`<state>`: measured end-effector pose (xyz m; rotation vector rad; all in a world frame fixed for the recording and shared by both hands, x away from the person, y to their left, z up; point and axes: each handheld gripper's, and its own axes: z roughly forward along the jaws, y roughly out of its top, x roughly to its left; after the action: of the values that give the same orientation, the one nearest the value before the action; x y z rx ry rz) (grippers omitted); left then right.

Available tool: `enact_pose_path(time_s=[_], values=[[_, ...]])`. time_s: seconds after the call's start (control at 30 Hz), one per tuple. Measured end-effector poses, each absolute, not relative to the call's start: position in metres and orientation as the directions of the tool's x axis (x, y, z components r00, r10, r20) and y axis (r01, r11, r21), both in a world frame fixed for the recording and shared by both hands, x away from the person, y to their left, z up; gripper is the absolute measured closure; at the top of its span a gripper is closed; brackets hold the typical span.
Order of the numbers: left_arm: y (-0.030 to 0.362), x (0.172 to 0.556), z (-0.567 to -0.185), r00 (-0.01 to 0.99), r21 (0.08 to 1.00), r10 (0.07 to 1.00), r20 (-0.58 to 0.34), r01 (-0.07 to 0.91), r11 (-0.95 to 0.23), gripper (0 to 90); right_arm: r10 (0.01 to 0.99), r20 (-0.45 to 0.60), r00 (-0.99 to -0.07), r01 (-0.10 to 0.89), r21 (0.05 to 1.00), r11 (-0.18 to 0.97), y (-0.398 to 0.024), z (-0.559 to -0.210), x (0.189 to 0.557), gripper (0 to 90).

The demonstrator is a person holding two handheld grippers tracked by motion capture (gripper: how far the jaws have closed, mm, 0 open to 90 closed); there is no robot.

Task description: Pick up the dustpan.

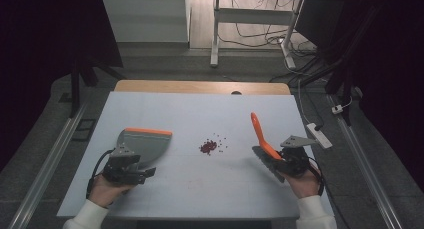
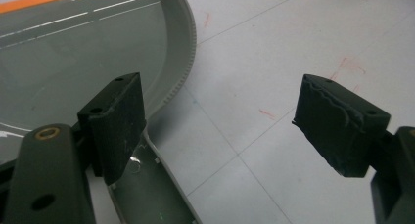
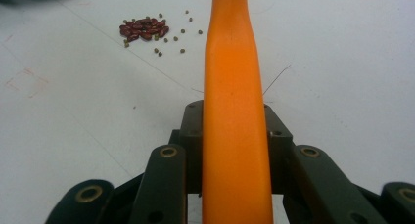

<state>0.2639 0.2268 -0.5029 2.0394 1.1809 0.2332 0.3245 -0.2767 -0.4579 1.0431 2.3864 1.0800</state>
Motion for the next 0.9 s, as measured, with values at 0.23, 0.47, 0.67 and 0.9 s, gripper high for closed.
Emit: enact_pose_path(time_s=[0.23, 0.47, 0.67, 0.9], values=[[0.2291, 0.2640, -0.5027, 0.552, 0.680, 0.805, -0.215, 0.677, -0.283, 19.4, 0.737, -0.003, -0.676, 0.482, 0.755, 0.445, -0.2772, -0.4573, 0.3237, 69.4], [0.2281, 0.2644, -0.5024, 0.535, 0.663, 0.822, -0.195, 0.689, -0.291, 19.7, 0.733, -0.006, -0.680, 0.482, 0.749, 0.454, -0.2756, -0.4575, 0.3236, 69.4], [0.2299, 0.2642, -0.5011, 0.538, 0.671, 0.818, -0.204, 0.686, -0.283, 20.3, 0.736, -0.003, -0.677, 0.482, 0.753, 0.448, -0.2759, -0.4566, 0.3234, 69.4], [0.2258, 0.2636, -0.4979, 0.548, 0.669, 0.815, -0.188, 0.679, -0.303, 20.7, 0.732, -0.005, -0.682, 0.482, 0.750, 0.453, -0.2747, -0.4574, 0.3234, 69.4]])
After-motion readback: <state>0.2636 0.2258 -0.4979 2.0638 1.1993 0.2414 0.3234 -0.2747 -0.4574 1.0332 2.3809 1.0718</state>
